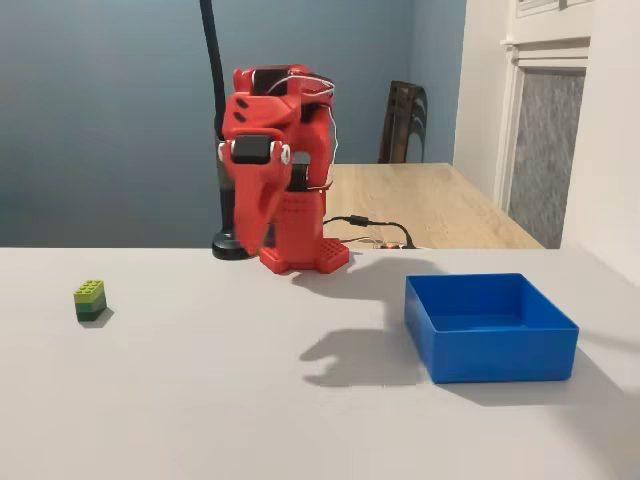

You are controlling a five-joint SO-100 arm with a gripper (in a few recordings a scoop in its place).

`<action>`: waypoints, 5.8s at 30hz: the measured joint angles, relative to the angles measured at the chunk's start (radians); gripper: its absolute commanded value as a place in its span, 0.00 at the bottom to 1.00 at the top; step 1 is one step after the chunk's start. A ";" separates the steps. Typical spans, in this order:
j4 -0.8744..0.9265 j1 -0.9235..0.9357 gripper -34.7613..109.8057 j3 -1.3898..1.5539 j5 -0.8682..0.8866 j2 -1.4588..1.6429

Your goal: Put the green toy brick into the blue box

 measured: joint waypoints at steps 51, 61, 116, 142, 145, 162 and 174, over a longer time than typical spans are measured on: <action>-0.147 0.827 0.36 -0.344 0.115 -0.666; -0.173 0.785 0.40 -0.337 0.204 -0.692; -0.472 0.735 0.38 -0.123 0.307 -0.704; -0.495 0.744 0.24 -0.186 0.298 -0.928; -0.437 0.738 0.24 -0.221 0.299 -0.920; 0.028 0.232 0.24 -0.405 0.281 -0.653; 0.031 -0.270 0.24 -0.413 0.201 -0.494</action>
